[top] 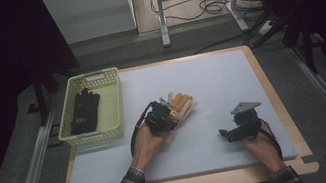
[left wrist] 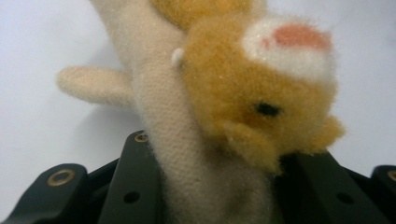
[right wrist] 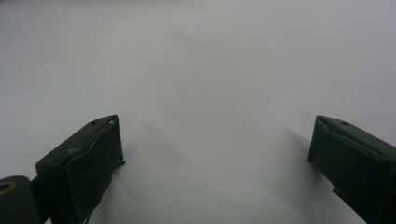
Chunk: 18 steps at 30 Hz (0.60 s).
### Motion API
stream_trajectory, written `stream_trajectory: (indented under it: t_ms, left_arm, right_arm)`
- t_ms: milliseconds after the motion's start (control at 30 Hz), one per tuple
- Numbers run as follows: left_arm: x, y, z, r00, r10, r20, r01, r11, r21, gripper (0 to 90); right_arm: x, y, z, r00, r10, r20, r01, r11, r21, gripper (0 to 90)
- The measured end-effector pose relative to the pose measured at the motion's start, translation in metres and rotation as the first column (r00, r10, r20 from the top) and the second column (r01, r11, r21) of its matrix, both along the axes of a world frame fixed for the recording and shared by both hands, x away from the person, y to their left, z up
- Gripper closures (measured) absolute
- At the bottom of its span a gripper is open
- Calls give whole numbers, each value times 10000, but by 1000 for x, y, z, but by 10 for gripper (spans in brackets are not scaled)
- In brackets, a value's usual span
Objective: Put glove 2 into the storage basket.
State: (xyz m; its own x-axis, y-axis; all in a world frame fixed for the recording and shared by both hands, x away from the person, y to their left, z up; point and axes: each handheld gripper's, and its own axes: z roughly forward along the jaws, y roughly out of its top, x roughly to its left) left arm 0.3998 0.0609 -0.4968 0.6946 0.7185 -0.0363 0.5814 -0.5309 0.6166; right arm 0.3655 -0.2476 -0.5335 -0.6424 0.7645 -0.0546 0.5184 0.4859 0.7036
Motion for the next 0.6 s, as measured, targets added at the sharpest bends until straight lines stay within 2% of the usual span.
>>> stream_trajectory:
  t_ms: [200, 500, 600]
  left_arm:
    - [6, 9, 18, 9999, 125, 71, -125, 9999, -42, 631]
    - [15, 27, 39, 9969, 697, 359, -705, 9973, 213, 628]
    - [17, 34, 44, 9952, 905, 359, -910, 9958, 127, 627]
  right_arm:
    - [0, 0, 0, 10000, 7, 13, -7, 10000, -7, 26]
    - [0, 0, 0, 10000, 18, 24, -18, 10000, -5, 26]
    - [0, 0, 0, 10000, 28, 33, -28, 10000, -8, 26]
